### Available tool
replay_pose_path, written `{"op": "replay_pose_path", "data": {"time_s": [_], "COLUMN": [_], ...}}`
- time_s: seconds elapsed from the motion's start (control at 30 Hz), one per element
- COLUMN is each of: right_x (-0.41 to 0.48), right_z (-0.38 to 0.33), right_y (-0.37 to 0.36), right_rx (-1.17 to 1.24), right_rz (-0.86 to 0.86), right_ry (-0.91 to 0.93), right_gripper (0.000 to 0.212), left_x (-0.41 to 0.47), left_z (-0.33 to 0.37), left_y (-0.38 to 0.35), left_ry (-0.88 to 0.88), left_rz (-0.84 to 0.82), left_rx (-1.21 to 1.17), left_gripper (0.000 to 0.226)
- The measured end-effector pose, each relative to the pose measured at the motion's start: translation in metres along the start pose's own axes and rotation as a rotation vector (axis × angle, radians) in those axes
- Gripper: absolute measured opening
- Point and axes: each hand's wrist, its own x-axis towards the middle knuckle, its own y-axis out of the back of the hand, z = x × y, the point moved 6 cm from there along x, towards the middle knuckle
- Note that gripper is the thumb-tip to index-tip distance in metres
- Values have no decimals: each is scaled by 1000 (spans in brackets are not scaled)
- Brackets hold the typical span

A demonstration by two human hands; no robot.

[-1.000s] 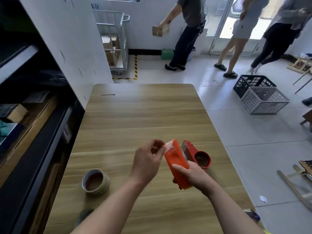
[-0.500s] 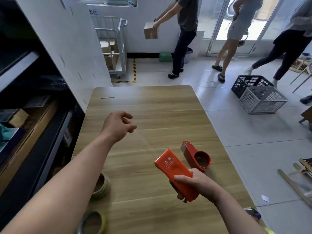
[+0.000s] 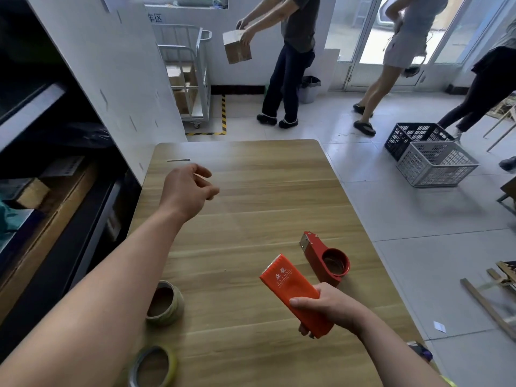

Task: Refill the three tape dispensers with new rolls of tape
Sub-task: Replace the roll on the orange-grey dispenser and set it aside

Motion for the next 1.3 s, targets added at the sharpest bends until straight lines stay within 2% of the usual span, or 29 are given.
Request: {"op": "replay_pose_path", "data": {"time_s": [0.3, 0.57, 0.7, 0.83, 1.0, 1.3], "right_x": [7, 21, 21, 18, 16, 12], "right_z": [10, 0, -10, -14, -17, -30], "right_y": [17, 33, 28, 26, 27, 16], "right_rx": [27, 44, 74, 212, 206, 328], "right_rz": [197, 449, 416, 378, 376, 382], "right_ry": [-18, -43, -14, -31, -4, 62], "right_gripper": [44, 40, 34, 45, 56, 50], "left_x": [-34, -93, -120, -137, -146, -146], "left_z": [34, 34, 17, -2, -17, -32], "left_y": [-17, -76, -111, -134, -150, -169], "left_ry": [-111, -39, 63, 141, 248, 278], "left_rz": [-118, -289, -377, -415, -374, -338], "left_rx": [-84, -344, -386, -399, -444, -399], "left_gripper": [25, 27, 29, 25, 24, 42]}}
